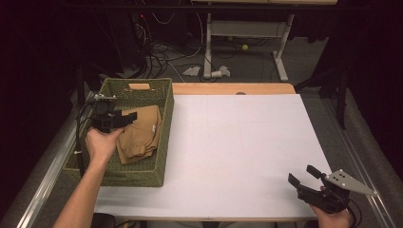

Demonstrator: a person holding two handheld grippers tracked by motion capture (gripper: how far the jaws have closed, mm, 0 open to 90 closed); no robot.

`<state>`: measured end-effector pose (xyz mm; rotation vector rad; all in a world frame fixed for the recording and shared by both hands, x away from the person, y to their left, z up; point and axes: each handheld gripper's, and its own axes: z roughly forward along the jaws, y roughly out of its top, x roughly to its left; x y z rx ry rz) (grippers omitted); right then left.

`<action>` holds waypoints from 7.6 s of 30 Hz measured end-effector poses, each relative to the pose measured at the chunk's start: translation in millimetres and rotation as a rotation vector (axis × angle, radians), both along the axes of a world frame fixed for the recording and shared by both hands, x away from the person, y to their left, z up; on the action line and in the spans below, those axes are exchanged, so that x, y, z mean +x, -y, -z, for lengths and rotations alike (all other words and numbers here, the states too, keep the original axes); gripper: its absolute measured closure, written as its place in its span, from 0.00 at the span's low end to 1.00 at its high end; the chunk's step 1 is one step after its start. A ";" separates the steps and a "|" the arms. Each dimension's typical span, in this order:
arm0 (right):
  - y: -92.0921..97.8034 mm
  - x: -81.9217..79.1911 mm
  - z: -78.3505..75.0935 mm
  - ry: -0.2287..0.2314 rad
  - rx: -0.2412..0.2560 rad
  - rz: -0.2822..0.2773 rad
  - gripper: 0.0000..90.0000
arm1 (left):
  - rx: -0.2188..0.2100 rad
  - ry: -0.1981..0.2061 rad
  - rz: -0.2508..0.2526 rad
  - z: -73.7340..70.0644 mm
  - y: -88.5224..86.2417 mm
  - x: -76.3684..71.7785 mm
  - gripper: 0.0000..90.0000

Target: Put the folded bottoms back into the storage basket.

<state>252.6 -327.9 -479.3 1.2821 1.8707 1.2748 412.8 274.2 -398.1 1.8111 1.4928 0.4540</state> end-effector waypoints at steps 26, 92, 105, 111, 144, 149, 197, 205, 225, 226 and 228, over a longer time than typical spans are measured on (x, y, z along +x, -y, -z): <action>0.4 0.0 0.0 0.001 0.003 0.002 0.26 | 0.009 0.046 0.042 -12.8 -0.5 -19.8 0.38; 0.3 -0.3 0.0 0.003 0.002 0.007 0.26 | -0.066 0.160 0.141 -4.4 1.8 -91.0 0.36; 0.3 -0.3 0.0 0.003 0.002 0.008 0.26 | -0.055 0.187 0.126 -1.4 -1.0 -102.0 0.33; 0.6 -0.1 0.0 0.001 0.004 0.008 0.26 | -0.067 0.193 0.127 2.1 -3.2 -106.3 0.32; 0.6 0.4 0.1 -0.002 0.004 0.014 0.26 | -0.084 0.238 0.090 15.2 -19.5 -135.7 0.30; 0.5 0.2 0.1 -0.001 0.004 0.015 0.26 | -0.086 0.245 0.089 17.9 -20.6 -139.4 0.30; 0.9 0.2 0.1 -0.003 0.008 0.019 0.26 | -0.062 0.265 0.072 45.9 -28.8 -163.6 0.30; 1.2 0.3 0.2 -0.003 0.009 0.019 0.26 | -0.058 0.274 0.066 52.7 -28.2 -168.5 0.30; 0.9 -1.3 -0.2 0.009 0.011 0.024 0.26 | -0.067 0.308 0.022 64.2 -29.4 -178.2 0.30; 0.9 -1.3 -0.2 0.009 0.010 0.024 0.26 | -0.069 0.308 0.020 64.2 -29.7 -178.1 0.30; 0.9 -1.4 -0.2 0.010 0.010 0.023 0.26 | -0.074 0.309 0.016 64.3 -30.2 -178.2 0.30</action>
